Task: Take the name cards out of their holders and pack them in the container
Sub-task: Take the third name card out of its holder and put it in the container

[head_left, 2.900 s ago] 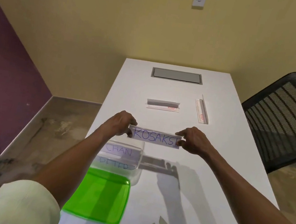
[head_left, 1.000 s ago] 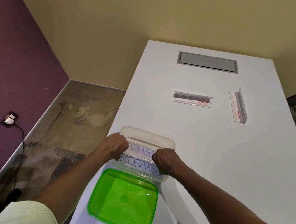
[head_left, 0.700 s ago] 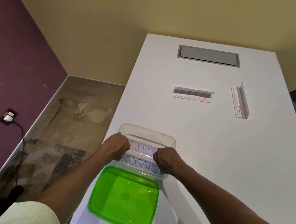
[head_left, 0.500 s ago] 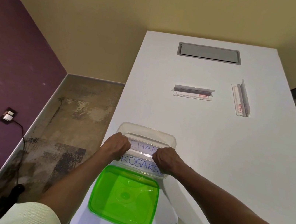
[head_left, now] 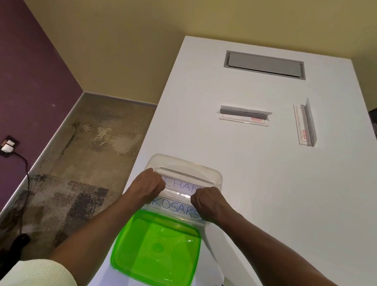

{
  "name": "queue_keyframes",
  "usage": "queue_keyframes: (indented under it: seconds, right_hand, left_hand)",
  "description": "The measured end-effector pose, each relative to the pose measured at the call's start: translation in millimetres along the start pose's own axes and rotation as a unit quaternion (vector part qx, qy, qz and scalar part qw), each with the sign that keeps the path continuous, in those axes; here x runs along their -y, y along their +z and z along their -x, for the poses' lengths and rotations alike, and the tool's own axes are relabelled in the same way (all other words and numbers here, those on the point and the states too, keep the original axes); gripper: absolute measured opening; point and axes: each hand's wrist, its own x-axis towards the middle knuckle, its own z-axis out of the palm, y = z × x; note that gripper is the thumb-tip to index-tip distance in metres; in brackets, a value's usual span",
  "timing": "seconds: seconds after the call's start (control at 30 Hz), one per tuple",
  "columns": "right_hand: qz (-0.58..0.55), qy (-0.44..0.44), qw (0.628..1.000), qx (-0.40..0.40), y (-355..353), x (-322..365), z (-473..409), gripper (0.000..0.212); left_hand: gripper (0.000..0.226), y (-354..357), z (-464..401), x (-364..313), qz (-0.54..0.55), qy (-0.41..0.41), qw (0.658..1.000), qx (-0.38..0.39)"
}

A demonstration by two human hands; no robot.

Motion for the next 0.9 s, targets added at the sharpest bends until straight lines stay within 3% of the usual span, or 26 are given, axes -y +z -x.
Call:
queue_keyframes:
  seconds: [0.33, 0.6, 0.77, 0.9]
  right_hand:
    - [-0.037, 0.004, 0.999, -0.03, 9, 1, 3, 0.025]
    - [-0.051, 0.044, 0.997, 0.026, -7, -2, 4, 0.014]
    - [-0.077, 0.047, 0.996, -0.021, -19, -5, 10, 0.017]
    - [-0.075, 0.054, 0.992, -0.083, -28, -9, 19, 0.013]
  left_hand:
    - [0.023, 1, 5, -5, -0.008, -0.015, 0.999, -0.033]
    - [0.028, -3, 9, -8, 0.015, -0.035, 0.999, -0.026]
    - [0.026, -11, 14, -9, 0.064, -0.056, 0.995, -0.045]
    - [0.022, -17, 17, -9, 0.167, -0.104, 0.974, -0.109]
